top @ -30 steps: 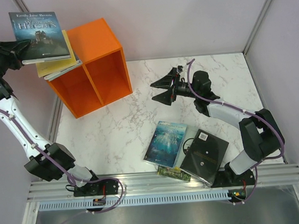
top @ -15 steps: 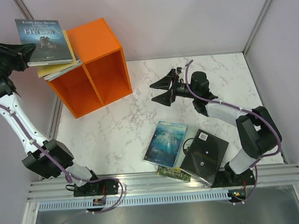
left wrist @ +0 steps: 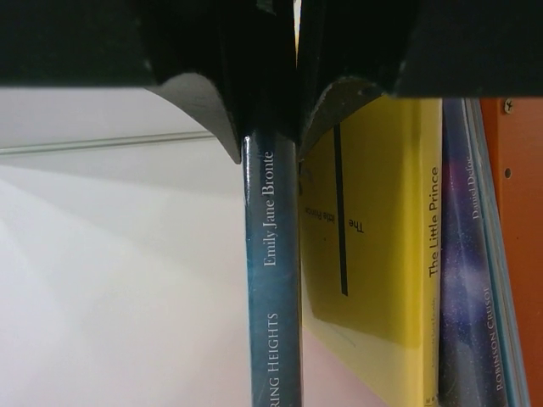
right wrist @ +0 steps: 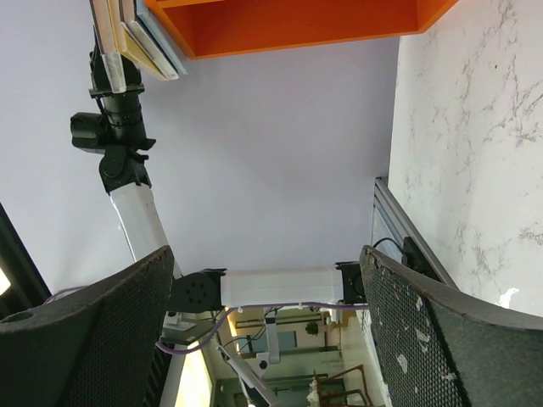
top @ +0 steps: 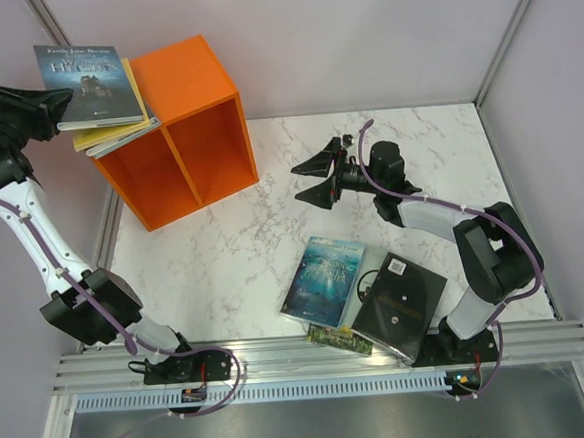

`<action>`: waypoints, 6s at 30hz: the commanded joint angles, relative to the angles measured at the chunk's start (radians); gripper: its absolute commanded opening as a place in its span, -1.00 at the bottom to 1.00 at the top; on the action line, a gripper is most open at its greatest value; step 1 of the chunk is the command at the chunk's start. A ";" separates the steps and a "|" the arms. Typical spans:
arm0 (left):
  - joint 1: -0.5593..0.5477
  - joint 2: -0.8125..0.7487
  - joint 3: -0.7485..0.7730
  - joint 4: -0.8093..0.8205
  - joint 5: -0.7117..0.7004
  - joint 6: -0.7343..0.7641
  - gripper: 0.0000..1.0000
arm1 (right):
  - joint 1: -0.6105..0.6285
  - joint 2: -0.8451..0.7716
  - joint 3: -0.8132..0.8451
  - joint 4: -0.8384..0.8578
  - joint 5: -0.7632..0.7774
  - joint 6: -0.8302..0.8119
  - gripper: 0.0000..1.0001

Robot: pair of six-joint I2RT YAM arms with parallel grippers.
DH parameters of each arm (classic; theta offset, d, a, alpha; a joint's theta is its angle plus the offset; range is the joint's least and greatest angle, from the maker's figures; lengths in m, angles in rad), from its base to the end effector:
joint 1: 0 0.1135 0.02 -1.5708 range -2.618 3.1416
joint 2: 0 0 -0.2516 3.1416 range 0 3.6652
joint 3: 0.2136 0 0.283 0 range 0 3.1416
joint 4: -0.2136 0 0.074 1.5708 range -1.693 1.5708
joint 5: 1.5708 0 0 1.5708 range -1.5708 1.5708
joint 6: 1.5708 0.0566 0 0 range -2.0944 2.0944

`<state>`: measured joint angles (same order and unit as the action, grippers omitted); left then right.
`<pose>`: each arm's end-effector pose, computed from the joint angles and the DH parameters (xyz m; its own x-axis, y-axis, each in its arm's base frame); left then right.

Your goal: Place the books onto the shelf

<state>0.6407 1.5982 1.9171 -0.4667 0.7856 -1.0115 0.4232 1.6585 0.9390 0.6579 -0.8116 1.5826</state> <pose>0.3314 0.1971 0.4919 -0.1798 -0.8815 -0.4365 -0.0267 0.4480 -0.8936 0.3500 0.2027 0.2200 -0.9421 0.3306 0.0564 0.0673 0.0214 0.9975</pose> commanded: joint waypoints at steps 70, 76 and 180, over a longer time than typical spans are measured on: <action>-1.055 -0.575 -0.881 -0.342 -0.596 0.173 0.80 | 0.064 -0.189 0.045 -1.344 0.648 -0.810 0.89; -1.093 -0.561 -1.225 -0.037 -0.433 0.157 0.82 | 0.098 -0.174 -0.081 -1.259 0.594 -0.739 0.91; -0.918 -0.779 -1.247 0.254 -0.603 -0.205 -0.95 | 0.256 -0.052 -0.261 0.555 0.236 0.395 0.62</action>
<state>-0.2771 0.8528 0.6609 -0.2390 0.2249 -1.2442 0.6800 1.6066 0.5941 1.0092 -0.6712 1.9011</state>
